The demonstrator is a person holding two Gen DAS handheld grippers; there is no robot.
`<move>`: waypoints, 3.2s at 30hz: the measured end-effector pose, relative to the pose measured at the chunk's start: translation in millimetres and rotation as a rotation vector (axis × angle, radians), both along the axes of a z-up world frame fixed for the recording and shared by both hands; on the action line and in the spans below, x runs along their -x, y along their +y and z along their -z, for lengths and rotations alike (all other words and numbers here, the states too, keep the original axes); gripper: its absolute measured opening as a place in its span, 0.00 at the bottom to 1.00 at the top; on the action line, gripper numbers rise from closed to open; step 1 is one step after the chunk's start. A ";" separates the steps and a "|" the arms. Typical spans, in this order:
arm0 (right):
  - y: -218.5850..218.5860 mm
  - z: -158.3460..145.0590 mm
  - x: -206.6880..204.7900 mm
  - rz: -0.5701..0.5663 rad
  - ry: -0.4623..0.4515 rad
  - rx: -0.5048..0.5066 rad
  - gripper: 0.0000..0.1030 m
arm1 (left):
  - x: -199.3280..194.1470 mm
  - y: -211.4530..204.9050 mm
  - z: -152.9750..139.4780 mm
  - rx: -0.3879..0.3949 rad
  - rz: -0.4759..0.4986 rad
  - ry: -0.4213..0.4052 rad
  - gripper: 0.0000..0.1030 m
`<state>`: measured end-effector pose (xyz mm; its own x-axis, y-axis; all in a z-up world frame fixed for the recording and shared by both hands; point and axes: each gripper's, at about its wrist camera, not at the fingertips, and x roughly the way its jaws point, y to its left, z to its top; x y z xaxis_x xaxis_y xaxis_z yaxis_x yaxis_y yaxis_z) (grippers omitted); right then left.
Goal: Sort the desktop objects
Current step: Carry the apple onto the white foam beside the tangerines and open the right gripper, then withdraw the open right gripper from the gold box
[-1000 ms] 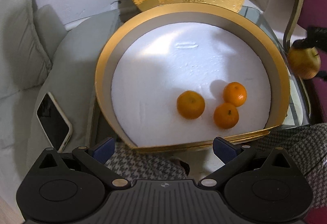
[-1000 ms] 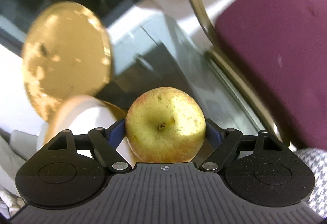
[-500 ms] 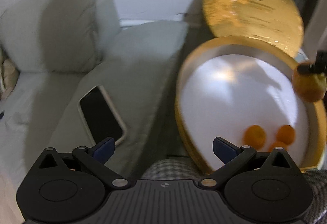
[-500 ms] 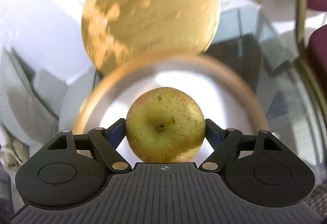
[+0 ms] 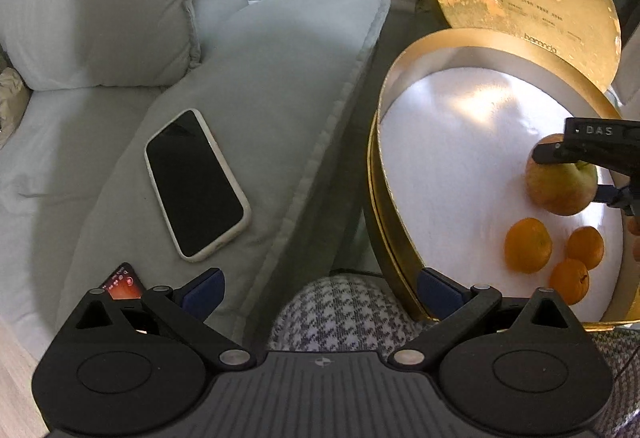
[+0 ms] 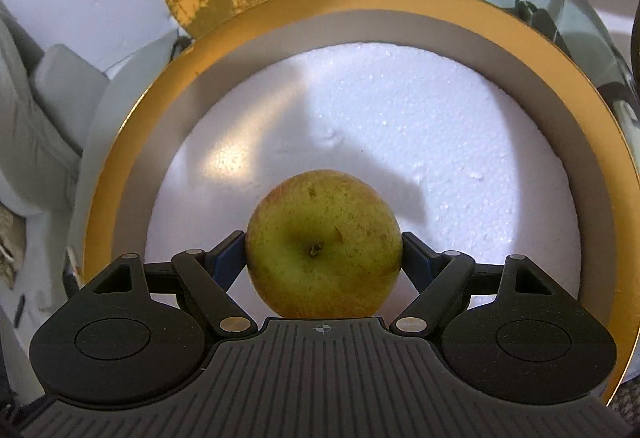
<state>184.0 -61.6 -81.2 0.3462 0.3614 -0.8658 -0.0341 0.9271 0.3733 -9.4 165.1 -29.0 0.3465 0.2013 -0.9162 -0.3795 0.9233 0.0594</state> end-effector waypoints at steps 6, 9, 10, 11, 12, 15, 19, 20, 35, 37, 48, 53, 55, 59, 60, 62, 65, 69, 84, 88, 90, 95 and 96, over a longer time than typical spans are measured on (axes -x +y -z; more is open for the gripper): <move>4.2 3.7 -3.0 0.001 0.022 0.001 0.87 | 4.6 -8.0 0.4 -0.001 0.017 0.002 0.99; -3.9 -12.4 1.2 -0.001 -0.022 -0.012 0.87 | 8.4 -13.9 -3.2 -0.004 0.027 -0.003 0.99; -7.4 -18.6 3.1 -0.002 -0.036 -0.020 0.87 | 10.0 -16.4 -4.5 -0.007 0.031 -0.005 0.99; -11.8 -25.4 5.7 0.000 -0.044 -0.029 0.87 | 11.7 -19.2 -6.0 -0.009 0.037 -0.008 0.99; -15.9 -31.6 8.7 0.001 -0.051 -0.036 0.87 | 13.3 -22.2 -7.6 -0.011 0.042 -0.010 0.99; -29.2 -48.3 22.5 0.000 -0.067 -0.056 0.87 | 18.6 -32.2 -11.2 -0.016 0.061 -0.017 0.99; -49.3 -57.4 62.3 -0.015 -0.072 -0.085 0.87 | 26.2 -50.0 -16.5 -0.024 0.098 -0.021 0.99; -54.6 -59.7 73.8 -0.022 -0.074 -0.088 0.87 | 27.6 -54.5 -17.9 -0.029 0.108 -0.022 0.99; -105.6 -72.9 175.7 -0.081 -0.118 -0.068 0.89 | 45.1 -126.9 -44.4 -0.116 0.259 -0.059 0.99; -109.4 -72.0 181.5 -0.078 -0.115 -0.074 0.89 | 47.5 -132.9 -45.6 -0.124 0.269 -0.058 0.99; -119.9 -75.2 197.5 -0.071 -0.125 -0.106 0.89 | 56.8 -149.5 -52.2 -0.165 0.304 -0.064 0.99; -123.9 -79.4 204.0 -0.072 -0.139 -0.107 0.90 | 60.2 -152.9 -54.4 -0.167 0.307 -0.070 0.99; -126.3 -80.9 206.2 -0.068 -0.144 -0.108 0.90 | 61.7 -154.2 -55.2 -0.168 0.307 -0.073 0.99; -130.8 -83.9 210.1 -0.058 -0.154 -0.114 0.90 | 64.1 -156.4 -56.5 -0.170 0.312 -0.076 0.99; -131.9 -84.6 211.0 -0.056 -0.156 -0.116 0.90 | 64.9 -157.0 -56.8 -0.171 0.313 -0.076 0.99; -133.9 -86.1 212.8 -0.053 -0.160 -0.119 0.90 | 66.5 -158.1 -57.7 -0.171 0.313 -0.079 0.99; -135.8 -87.6 214.5 -0.053 -0.165 -0.123 0.90 | 68.4 -159.3 -59.0 -0.173 0.313 -0.083 0.99; -137.1 -89.0 215.8 -0.050 -0.171 -0.127 0.90 | 71.6 -160.5 -61.1 -0.180 0.316 -0.088 0.99; -147.6 -99.6 211.3 -0.017 -0.200 -0.110 0.90 | 61.9 -158.4 -63.4 -0.170 0.322 -0.090 0.99; -149.3 -99.9 206.7 -0.009 -0.198 -0.101 0.91 | 59.6 -155.5 -61.6 -0.163 0.320 -0.085 0.99; -150.2 -100.1 204.4 -0.005 -0.197 -0.097 0.91 | 58.2 -154.5 -60.5 -0.160 0.318 -0.081 0.99; -152.3 -100.6 198.6 0.006 -0.195 -0.085 0.91 | 53.8 -153.0 -57.4 -0.153 0.318 -0.070 0.99; -152.1 -100.5 197.3 0.006 -0.194 -0.083 0.91 | 52.6 -152.7 -57.1 -0.151 0.319 -0.069 0.99</move>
